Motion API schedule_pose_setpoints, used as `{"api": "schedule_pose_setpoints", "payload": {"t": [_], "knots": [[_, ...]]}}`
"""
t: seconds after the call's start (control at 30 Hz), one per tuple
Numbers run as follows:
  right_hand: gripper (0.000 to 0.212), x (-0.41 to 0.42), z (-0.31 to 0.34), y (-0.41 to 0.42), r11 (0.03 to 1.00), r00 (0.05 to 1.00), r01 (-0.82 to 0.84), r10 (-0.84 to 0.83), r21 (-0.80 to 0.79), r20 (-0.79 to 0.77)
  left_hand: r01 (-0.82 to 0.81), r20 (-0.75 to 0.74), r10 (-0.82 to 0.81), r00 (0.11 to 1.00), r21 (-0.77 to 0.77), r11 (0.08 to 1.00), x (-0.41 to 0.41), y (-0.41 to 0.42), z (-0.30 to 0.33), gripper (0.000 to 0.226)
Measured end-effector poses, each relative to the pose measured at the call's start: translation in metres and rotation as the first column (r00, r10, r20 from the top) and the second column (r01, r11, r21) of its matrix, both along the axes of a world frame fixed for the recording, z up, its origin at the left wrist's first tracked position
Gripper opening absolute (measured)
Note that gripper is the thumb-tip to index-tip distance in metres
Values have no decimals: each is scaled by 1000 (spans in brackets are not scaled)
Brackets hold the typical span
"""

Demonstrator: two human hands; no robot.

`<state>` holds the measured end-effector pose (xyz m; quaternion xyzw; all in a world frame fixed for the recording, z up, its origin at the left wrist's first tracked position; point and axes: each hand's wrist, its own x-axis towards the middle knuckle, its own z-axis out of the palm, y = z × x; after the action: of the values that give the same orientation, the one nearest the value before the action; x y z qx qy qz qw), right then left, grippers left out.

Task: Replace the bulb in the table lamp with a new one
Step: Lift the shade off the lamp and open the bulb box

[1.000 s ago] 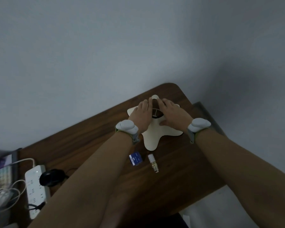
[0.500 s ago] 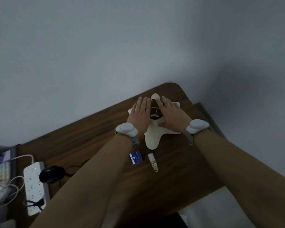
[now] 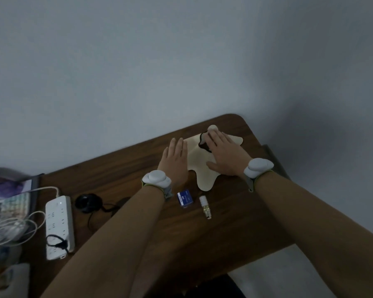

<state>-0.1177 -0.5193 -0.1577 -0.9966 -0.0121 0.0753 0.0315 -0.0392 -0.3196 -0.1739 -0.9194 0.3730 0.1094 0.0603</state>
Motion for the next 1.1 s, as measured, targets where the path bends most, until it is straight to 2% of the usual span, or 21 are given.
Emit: {"api": "schedule_pose_setpoints", "payload": {"t": [0.1, 0.33, 0.5, 0.63, 0.77, 1.1], "knots": [[91, 0, 1, 19, 998, 998, -57, 57, -23, 5, -44, -47, 44, 998, -4, 999, -10, 21, -10, 83], [49, -15, -12, 67, 975, 967, -223, 222, -8, 123, -84, -148, 77, 986, -42, 996, -37, 60, -29, 82], [32, -22, -38, 93, 944, 946, -321, 323, 74, -22, -103, -119, 91, 989, -106, 989, -55, 75, -44, 66], [33, -23, -51, 107, 935, 927, -346, 353, 74, -129, -88, -172, 71, 983, -91, 992, -63, 82, -60, 74], [49, -23, -57, 113, 933, 912, -346, 360, 100, -197, -135, -196, 105, 975, -146, 980, -71, 87, -71, 64], [43, -22, -58, 116, 927, 919, -366, 374, 87, -122, -193, -134, 161, 978, -281, 940, -76, 96, -80, 51]]}}
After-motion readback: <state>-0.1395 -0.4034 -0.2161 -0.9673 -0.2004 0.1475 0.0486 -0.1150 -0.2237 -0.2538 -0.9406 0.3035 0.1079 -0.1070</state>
